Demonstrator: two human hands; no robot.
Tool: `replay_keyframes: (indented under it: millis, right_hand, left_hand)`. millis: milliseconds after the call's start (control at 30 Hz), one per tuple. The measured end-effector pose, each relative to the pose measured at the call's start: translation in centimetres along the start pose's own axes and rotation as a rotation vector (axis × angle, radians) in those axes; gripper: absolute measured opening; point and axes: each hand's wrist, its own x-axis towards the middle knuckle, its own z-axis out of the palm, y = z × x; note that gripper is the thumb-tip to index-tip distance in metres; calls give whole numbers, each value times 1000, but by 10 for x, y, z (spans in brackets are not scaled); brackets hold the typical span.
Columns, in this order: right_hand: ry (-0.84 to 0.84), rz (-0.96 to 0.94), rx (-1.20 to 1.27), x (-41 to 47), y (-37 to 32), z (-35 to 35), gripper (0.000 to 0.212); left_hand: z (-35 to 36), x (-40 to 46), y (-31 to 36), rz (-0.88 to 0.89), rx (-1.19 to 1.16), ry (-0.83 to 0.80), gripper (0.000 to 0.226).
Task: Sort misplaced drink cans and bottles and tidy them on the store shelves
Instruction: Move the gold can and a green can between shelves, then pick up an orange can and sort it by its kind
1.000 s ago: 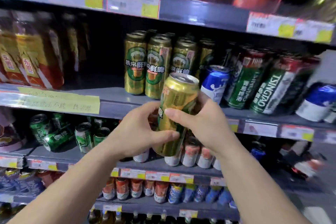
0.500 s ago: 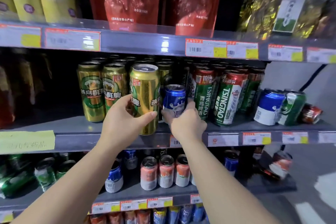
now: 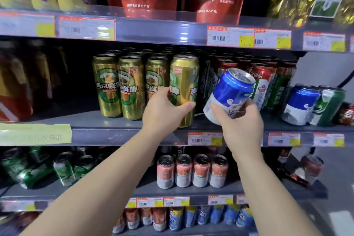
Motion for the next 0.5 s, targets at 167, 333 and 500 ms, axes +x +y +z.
replay_keyframes:
  millis: [167, 333, 500]
  right_hand:
    - [-10, 32, -24, -4, 6, -24, 47]
    - [-113, 55, -7, -16, 13, -31, 46]
    - [-373, 100, -150, -36, 23, -31, 48]
  left_hand:
    - [37, 4, 6, -52, 104, 121, 88]
    - [39, -1, -3, -59, 37, 123, 89]
    - [-7, -47, -47, 198, -189, 162, 37]
